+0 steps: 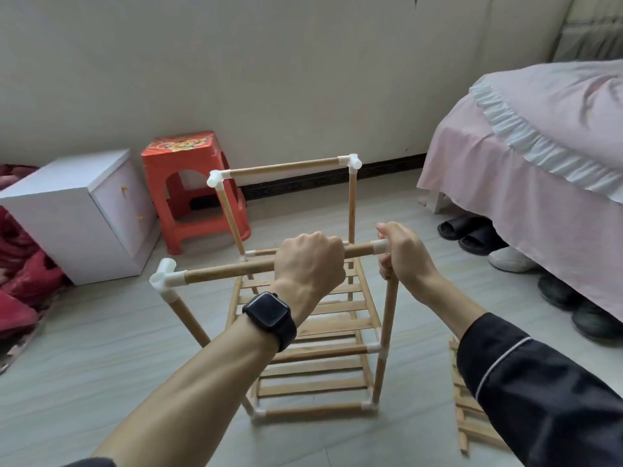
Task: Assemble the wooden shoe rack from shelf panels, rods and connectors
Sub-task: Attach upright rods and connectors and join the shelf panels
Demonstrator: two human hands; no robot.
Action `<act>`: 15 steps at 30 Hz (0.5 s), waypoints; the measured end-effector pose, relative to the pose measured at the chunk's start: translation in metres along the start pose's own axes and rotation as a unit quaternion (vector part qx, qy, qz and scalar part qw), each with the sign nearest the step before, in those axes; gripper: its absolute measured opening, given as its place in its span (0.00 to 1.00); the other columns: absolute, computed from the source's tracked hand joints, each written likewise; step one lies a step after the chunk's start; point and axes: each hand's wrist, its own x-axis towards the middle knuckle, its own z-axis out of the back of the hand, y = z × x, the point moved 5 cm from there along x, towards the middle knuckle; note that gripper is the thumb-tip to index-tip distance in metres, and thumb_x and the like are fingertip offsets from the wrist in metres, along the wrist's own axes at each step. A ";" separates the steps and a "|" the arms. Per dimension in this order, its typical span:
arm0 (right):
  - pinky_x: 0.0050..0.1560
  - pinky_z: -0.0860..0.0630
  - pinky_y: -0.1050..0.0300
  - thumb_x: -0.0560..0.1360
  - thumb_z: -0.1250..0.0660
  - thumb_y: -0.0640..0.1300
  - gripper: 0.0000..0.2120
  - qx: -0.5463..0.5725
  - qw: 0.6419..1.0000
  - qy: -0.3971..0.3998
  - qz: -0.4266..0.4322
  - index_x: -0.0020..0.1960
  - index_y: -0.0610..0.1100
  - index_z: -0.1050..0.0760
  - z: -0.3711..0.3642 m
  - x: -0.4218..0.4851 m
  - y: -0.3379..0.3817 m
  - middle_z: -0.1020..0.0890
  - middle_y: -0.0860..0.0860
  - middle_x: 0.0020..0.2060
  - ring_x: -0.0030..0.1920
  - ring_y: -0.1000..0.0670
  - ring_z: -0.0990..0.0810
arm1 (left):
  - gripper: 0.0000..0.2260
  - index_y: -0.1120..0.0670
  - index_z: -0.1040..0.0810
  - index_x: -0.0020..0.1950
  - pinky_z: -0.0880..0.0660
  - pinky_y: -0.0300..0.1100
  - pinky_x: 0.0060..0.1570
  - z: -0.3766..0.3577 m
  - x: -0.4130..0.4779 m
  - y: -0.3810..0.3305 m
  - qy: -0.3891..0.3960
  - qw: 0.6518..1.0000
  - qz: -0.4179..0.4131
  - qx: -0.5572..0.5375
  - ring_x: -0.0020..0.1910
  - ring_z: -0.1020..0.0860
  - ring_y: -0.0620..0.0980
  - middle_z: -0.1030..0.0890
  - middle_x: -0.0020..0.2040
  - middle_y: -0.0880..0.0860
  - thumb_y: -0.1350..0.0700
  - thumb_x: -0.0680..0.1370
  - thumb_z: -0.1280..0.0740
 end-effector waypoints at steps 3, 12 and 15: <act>0.30 0.32 0.54 0.83 0.45 0.49 0.14 0.002 1.000 -0.011 0.001 0.42 0.44 0.31 0.001 0.000 -0.002 0.31 0.51 0.25 0.25 0.53 0.32 | 0.16 0.53 0.37 0.29 0.45 0.39 0.24 0.001 0.001 -0.005 -0.006 1.000 -0.012 0.000 0.21 0.36 0.49 0.33 0.25 0.49 0.63 0.77 0.41; 0.32 0.32 0.55 0.84 0.48 0.50 0.18 0.025 0.998 0.059 -0.004 0.40 0.44 0.32 -0.001 0.004 -0.005 0.32 0.52 0.24 0.26 0.52 0.33 | 0.14 0.51 0.35 0.31 0.42 0.40 0.25 0.003 0.010 0.001 0.025 0.999 0.004 -0.022 0.25 0.33 0.49 0.30 0.28 0.49 0.58 0.77 0.39; 0.33 0.32 0.56 0.85 0.50 0.53 0.21 0.025 0.995 0.094 -0.002 0.38 0.45 0.32 0.000 0.000 -0.004 0.33 0.51 0.26 0.26 0.52 0.34 | 0.13 0.51 0.32 0.33 0.44 0.39 0.25 0.005 0.003 -0.001 0.005 1.000 0.010 -0.012 0.24 0.35 0.46 0.31 0.28 0.47 0.57 0.78 0.40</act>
